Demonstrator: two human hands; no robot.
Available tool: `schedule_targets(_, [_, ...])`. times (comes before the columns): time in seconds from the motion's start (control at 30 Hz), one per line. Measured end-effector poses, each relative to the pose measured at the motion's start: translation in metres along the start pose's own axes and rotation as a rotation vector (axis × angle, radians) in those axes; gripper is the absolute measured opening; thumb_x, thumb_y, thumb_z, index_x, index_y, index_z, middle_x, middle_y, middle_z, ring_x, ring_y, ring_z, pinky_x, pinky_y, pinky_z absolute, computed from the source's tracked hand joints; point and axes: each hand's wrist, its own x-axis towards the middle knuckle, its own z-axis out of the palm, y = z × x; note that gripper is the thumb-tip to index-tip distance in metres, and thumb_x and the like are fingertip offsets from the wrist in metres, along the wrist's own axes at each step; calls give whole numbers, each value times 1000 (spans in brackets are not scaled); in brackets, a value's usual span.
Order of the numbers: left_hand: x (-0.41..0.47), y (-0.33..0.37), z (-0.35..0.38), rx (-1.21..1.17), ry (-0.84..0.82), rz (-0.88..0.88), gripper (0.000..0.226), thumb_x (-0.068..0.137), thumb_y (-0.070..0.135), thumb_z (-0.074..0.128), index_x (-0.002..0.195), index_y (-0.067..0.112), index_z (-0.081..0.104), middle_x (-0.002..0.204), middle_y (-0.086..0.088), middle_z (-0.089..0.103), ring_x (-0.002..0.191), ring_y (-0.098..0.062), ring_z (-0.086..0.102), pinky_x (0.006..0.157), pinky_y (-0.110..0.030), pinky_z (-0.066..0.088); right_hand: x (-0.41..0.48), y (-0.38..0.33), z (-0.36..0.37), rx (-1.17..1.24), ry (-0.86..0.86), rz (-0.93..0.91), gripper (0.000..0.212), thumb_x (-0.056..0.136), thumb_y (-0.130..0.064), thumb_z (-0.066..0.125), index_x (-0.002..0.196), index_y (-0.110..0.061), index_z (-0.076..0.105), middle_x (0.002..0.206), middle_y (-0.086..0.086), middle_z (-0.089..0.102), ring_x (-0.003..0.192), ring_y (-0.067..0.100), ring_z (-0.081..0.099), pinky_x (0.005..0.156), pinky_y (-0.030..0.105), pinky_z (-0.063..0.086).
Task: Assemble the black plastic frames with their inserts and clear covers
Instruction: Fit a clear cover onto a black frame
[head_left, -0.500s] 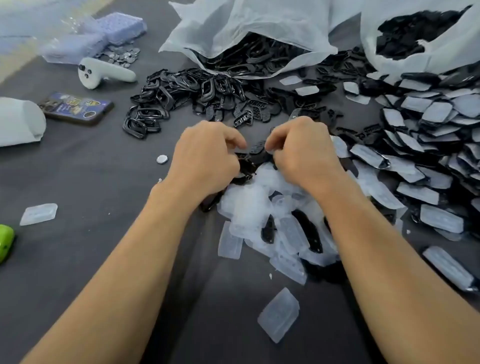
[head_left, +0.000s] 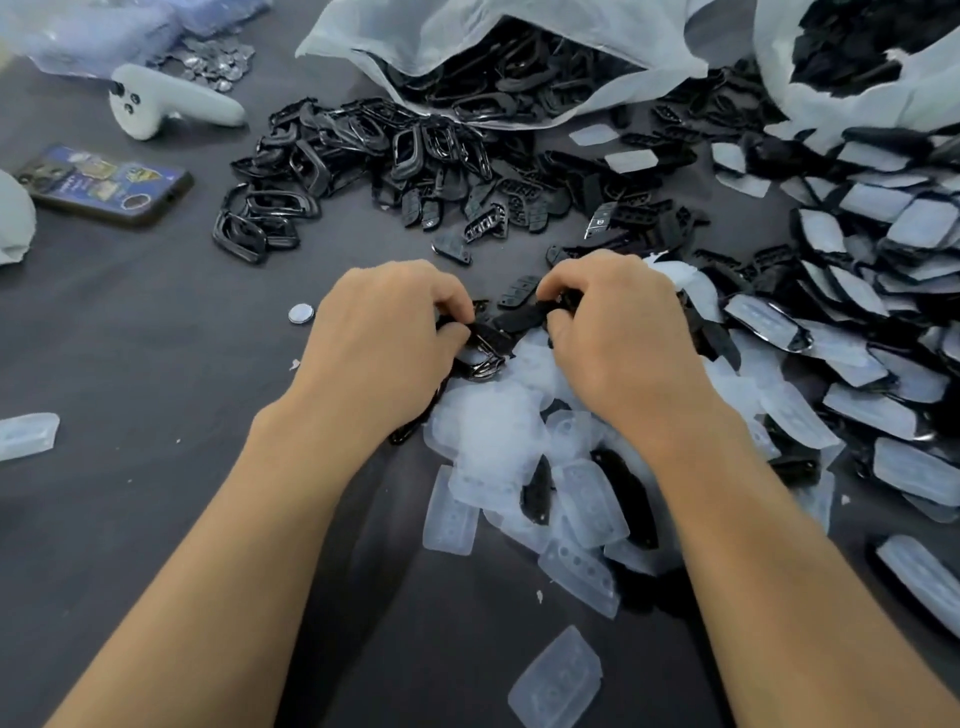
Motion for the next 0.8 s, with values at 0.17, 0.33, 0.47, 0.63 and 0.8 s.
schedule_targets(0.17, [-4,-5,2,-47,-33,56,11,95,19,69,89,28,65,86,14,56,83,-14,51,71,-17,29,-3,4,1,57,102,-50,18,88,-2,68,92,-17,79,97,2,68,94,22,61,82,39,52])
schedule_targets(0.33, [0,-7,-2,-381,25,-71,18,95,20,70,84,30,61,75,17,73,70,-4,62,65,-12,45,-3,3,-1,331,203,-10,24,87,-10,76,100,-30,78,76,-12,66,65,4,59,68,16,51])
schedule_targets(0.47, [0,1,-1,-589,129,-176,15,89,25,74,97,39,72,74,22,77,62,-14,68,58,-21,54,-2,-9,-5,868,128,144,21,88,-2,74,96,-22,78,69,-4,71,55,10,64,54,22,52])
schedule_targets(0.63, [-3,10,10,-854,187,-283,13,79,23,76,85,34,79,74,7,79,64,-16,75,65,-38,62,-4,-18,-6,1207,-24,244,18,93,6,67,86,-10,70,63,-2,69,56,13,68,55,21,56])
schedule_targets(0.8, [1,15,17,-1026,195,-272,14,82,18,73,88,28,81,74,1,79,62,-10,73,58,-23,56,-3,-19,-7,1228,-35,253,16,94,7,66,85,-7,68,62,2,69,56,15,69,55,22,57])
